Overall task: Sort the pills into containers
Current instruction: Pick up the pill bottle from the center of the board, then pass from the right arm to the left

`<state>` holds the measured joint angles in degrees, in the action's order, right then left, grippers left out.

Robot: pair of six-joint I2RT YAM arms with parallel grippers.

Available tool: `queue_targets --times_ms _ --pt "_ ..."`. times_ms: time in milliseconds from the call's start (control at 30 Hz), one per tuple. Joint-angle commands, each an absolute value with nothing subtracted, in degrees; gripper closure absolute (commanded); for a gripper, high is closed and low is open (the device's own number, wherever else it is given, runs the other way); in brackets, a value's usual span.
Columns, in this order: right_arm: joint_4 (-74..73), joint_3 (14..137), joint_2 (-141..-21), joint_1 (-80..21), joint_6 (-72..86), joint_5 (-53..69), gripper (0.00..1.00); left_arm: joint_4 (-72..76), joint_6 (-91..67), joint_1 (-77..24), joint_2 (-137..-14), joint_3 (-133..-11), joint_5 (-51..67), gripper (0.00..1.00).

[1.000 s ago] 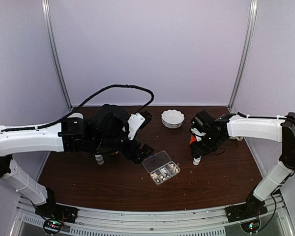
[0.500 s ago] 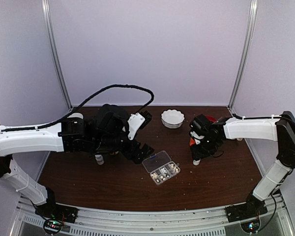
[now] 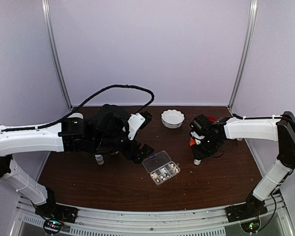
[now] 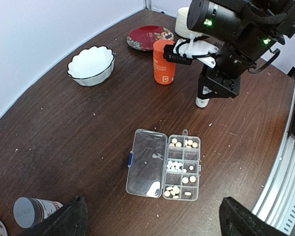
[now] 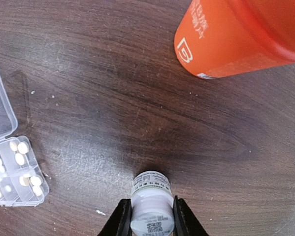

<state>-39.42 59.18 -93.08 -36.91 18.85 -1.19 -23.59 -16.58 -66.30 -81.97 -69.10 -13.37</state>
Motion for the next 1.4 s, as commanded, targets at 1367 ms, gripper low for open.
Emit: queue_targets --times_ms 1367 --pt "-7.95 67.87 -68.25 -65.14 24.25 26.15 0.95 27.07 9.71 -68.16 -59.96 -40.64 11.62 0.31"
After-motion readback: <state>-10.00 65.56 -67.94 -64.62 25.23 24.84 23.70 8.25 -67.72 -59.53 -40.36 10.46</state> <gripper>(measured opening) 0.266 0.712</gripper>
